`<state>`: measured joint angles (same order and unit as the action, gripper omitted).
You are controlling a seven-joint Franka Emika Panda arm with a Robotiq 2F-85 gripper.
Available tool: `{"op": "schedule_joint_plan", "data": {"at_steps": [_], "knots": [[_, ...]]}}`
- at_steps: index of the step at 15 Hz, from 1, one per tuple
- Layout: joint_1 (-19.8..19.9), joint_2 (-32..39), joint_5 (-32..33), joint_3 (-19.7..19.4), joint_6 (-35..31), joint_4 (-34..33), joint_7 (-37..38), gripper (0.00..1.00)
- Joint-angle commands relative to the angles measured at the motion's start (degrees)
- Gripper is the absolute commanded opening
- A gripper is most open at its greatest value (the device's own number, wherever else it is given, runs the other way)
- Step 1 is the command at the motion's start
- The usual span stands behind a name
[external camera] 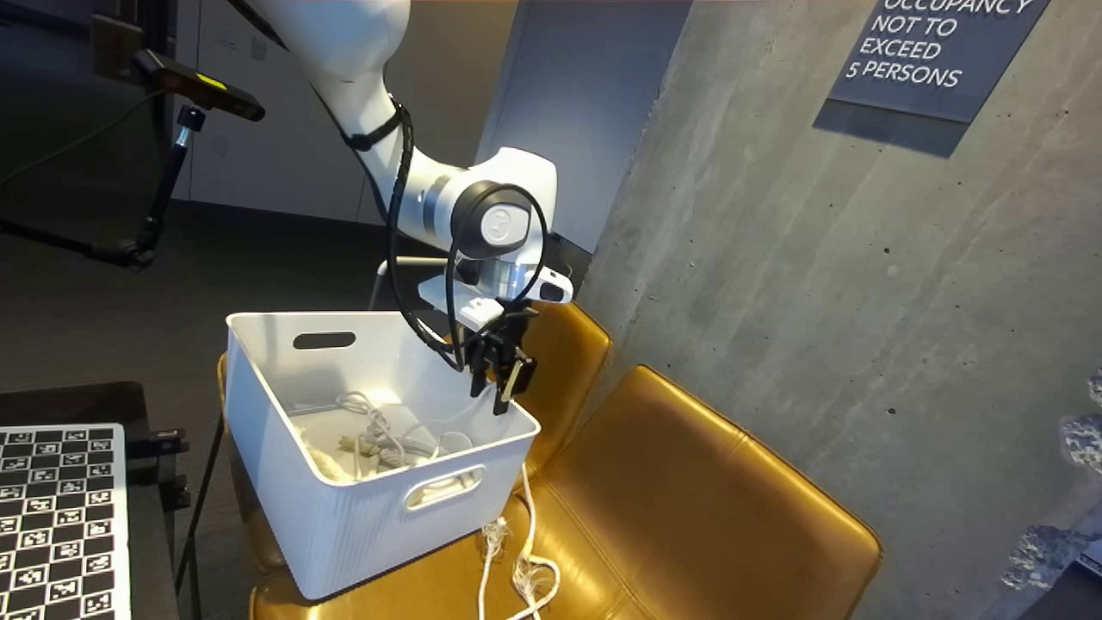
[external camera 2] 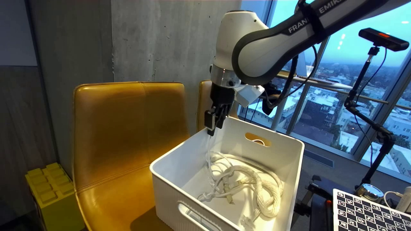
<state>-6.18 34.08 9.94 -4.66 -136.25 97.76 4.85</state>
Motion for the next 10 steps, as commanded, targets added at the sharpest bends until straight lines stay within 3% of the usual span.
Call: {"op": "schedule_joint_plan", "data": {"at_steps": [1,5,10], "knots": [[-0.2,1.4,1.3,0.0,-0.7,-1.6,1.4,0.27],[-0.4,1.5,1.4,0.0,-0.8,-1.5,1.4,0.0],[-0.9,-1.2,1.7,0.2,-1.4,1.3,1.2,0.01]]}}
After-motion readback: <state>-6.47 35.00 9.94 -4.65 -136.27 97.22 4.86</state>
